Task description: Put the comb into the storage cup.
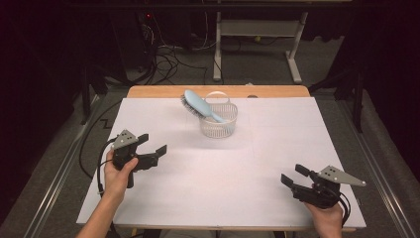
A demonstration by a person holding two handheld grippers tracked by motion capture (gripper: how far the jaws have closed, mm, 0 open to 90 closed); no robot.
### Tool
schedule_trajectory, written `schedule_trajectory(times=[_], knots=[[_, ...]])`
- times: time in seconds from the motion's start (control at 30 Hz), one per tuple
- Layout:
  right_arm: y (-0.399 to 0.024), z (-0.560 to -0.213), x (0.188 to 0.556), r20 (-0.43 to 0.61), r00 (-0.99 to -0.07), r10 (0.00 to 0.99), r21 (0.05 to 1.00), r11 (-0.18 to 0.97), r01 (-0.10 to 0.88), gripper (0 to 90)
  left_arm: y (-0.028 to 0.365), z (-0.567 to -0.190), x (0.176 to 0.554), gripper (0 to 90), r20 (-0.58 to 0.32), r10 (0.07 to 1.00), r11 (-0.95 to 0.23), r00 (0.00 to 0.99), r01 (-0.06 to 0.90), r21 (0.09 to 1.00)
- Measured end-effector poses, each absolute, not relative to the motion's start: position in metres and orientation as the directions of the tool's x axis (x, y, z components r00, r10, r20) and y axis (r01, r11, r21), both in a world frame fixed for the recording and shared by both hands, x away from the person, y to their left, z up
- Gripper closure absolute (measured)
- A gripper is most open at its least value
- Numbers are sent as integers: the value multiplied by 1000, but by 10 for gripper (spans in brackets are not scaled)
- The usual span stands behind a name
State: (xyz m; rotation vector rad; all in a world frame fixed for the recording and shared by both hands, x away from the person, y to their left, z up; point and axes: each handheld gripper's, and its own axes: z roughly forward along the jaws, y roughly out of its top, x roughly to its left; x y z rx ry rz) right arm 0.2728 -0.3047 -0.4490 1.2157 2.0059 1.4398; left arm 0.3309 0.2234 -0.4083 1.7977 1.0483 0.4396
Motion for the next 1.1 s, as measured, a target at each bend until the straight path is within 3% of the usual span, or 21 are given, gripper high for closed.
schedule_trajectory(times=[1.1], knots=[[-305,-449,273,170,-549,819,901,97,423,293,239,-423,318,184,-192,827,-111,529,488,866]])
